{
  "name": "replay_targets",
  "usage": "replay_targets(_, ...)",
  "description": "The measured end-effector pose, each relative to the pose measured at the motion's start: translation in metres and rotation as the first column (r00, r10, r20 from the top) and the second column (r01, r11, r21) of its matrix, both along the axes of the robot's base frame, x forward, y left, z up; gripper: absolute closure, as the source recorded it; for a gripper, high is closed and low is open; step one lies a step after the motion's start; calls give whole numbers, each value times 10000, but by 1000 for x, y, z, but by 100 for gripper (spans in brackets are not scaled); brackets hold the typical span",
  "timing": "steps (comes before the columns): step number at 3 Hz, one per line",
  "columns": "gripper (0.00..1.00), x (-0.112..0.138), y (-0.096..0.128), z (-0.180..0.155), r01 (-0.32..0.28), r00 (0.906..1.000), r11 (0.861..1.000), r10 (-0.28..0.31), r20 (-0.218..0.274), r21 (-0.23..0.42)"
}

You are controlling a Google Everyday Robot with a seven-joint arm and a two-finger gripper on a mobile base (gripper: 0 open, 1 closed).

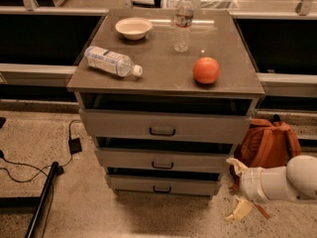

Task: Open bottom drawer

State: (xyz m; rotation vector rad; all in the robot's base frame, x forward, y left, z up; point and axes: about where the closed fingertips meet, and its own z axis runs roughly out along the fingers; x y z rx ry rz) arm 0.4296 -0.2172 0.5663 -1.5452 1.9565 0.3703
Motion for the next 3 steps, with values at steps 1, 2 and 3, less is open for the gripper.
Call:
replay_targets(1,0,-1,-4,-3,-568,9969,9977,586,525,-357)
replay_targets(2,0,23,16,-3,-620,9887,9969,547,1399,485)
replay_targets(3,0,21,63,-74,-1393,9807,9801,1168,1567,1417)
